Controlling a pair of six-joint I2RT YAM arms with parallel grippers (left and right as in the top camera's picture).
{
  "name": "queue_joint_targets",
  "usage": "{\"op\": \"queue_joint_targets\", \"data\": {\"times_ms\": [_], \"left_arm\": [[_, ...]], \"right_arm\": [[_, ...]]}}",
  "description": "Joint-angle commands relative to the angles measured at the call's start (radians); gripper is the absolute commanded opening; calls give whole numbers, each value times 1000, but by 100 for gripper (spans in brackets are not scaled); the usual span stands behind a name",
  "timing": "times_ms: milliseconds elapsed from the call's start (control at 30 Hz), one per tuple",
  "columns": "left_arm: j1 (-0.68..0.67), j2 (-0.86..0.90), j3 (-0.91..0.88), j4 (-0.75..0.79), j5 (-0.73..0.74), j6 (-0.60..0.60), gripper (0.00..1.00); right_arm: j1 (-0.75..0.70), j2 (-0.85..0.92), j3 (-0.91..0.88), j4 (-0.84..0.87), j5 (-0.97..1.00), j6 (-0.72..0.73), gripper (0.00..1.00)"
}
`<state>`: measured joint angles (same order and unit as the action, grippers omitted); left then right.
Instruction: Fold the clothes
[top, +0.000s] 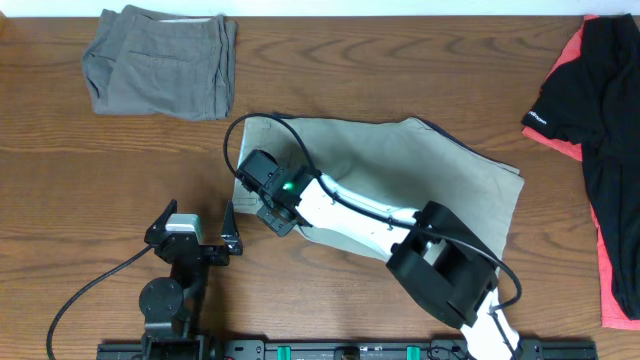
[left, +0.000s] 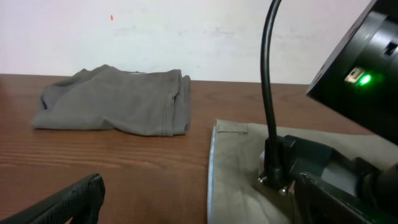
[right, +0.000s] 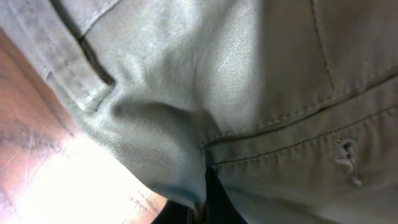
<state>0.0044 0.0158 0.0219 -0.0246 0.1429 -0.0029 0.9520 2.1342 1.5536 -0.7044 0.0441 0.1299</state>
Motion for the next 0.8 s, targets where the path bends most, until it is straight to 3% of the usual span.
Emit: {"op": "queue_joint_targets", "data": {"times_ms": [0,767], "left_arm": [[-3,-11,-18,-31,24,-8,98],[-3,-11,-18,-31,24,-8,98]], "right_arm": [[-14,-44,-13,-10,34,19,1],[-31,-162,-13,-8,27,49,1]]}}
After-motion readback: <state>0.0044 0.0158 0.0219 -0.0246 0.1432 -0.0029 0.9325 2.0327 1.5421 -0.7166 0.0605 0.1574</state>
